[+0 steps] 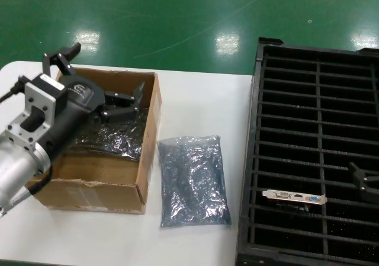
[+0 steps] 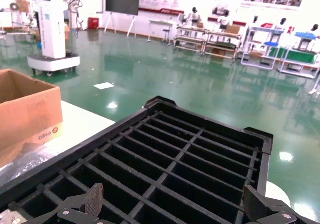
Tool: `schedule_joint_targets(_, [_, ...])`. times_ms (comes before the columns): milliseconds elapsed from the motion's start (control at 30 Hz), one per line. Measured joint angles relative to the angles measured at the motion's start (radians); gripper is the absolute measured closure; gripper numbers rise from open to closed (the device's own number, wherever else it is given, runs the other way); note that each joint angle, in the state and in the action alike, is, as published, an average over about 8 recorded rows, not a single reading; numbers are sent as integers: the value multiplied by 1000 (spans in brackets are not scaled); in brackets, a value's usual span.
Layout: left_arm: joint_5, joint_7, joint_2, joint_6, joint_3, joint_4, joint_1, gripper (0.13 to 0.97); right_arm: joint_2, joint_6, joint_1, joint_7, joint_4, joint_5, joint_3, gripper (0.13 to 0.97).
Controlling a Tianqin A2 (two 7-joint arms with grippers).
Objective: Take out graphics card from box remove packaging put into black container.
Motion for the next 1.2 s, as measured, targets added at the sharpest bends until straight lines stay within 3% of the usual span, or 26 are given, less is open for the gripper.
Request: schedule_joint_targets(1200, [-351, 416, 271, -172, -150, 40, 301, 132, -227, 362, -51, -313, -26, 202, -133, 129])
